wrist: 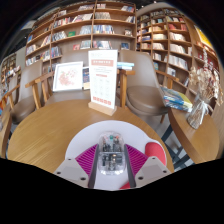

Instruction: Arrange mouse

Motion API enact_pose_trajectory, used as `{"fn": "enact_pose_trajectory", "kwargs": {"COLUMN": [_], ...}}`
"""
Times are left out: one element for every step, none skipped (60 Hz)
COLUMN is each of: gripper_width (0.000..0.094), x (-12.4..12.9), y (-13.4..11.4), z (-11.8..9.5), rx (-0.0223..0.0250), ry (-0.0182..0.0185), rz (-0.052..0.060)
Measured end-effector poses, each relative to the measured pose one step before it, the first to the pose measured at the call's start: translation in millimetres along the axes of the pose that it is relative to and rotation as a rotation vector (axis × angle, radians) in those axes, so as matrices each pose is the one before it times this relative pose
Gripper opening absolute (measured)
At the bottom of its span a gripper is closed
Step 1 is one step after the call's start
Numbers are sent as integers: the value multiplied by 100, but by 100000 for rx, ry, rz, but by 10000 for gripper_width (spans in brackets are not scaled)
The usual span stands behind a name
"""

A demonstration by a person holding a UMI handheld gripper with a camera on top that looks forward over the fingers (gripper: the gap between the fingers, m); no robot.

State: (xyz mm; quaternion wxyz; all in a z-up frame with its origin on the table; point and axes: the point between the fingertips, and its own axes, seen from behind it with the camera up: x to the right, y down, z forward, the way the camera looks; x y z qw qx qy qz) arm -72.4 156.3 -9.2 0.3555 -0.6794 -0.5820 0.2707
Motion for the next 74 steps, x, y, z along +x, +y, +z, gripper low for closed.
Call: {"fn": "enact_pose_trajectory", "kwargs": {"gripper_width": [473,480,489,494,513,548,596,657,714,771,826,863,860,851,845,842,842,843,844,849,852,852,852,853,853,854,853,852,853,855,855,855,856,857,857,856,856,855,856,857,857,855,855,856,856,857,857,854,854,853,853,855,855,857,855,855,857,857,856,856,854,854,855,853,855,856,856,855,856,854,853,855,855,856], "x": [-71,12,2,24,45,57,117,165,201,261,200,176,231,225,114,-14,-50,-6,-46,1,48,42,82,-275,332,218,215,234,202,178,111,24,-450,-4,-115,-97,-69,-69,-65,-223,-43,101,-30,-50,-52,-62,-116,-245,-248,-209,-176,-100,-118,-143,-128,-127,-77,-6,-28,-36,19,-122,-157,-137,-78,-36,-5,-3,4,-92,-131,-101,-170,-175], "y": [127,-40,-120,4,59,50,-10,-69,-118,-174,-213,-211,-218,-171,-151,-150,-145,-236,-37,-69,-59,-108,-162,-64,-117,-25,0,30,18,4,-22,-7,59,88,52,69,105,125,129,-30,268,144,255,314,338,342,390,486,386,360,359,296,314,298,245,216,223,354,157,196,230,173,132,140,97,84,62,30,80,-21,7,21,-20,-41], "z": [259,-49,-18,-37,-55,-59,-97,-140,-173,-240,-309,-353,-394,-436,-533,-639,-695,-834,-874,-842,-961,-1030,-1113,-998,-1359,-1240,-1252,-1302,-1297,-1284,-1277,-1303,-1310,-1052,-1199,-1226,-1213,-1249,-1208,-1672,-805,-990,-1050,-949,-927,-841,-785,-1038,-744,-665,-641,-575,-557,-519,-464,-432,-387,-553,-324,-267,-285,-202,-217,-174,-164,-145,-143,-141,-195,-100,-64,-63,-102,-107], "rx": [-249,898,815,157,-108,-203,-69,101,287,496,639,663,504,494,407,383,448,445,248,-12,29,241,501,718,370,215,137,183,317,457,621,762,906,770,665,668,677,680,677,512,671,464,329,172,12,-49,-151,-180,-304,-237,-135,-106,-23,38,128,205,230,212,-38,-131,-139,-186,-214,-160,-46,66,100,195,257,28,-1,74,149,192], "ry": [-81,-253,-235,-74,28,124,423,651,857,1042,937,660,243,924,330,-145,-464,-543,-463,-392,-205,-358,-343,-44,-248,167,225,251,168,178,66,-155,-217,-735,-790,-726,-574,-384,-209,14,93,-6,-78,-105,-35,-17,-289,-580,-804,-680,-352,-179,-89,-153,-251,-128,72,191,348,195,-154,-446,-574,-416,-105,151,287,294,267,98,-54,-233,-412,-507], "rz": [-258,-65,-80,83,437,793,846,563,222,20,-47,-67,-214,-24,-134,-97,-92,-271,-268,-203,-110,-154,-244,-367,-325,-200,-99,-15,21,134,245,209,-1,-224,-413,-499,-327,31,307,503,354,97,-95,-228,-108,-1,-85,-172,-251,-83,75,177,25,-186,-393,-525,-677,-741,-754,-657,-445,66,215,-39,-372,-695,-672,-380,-73,170,234,305,404,488]}}
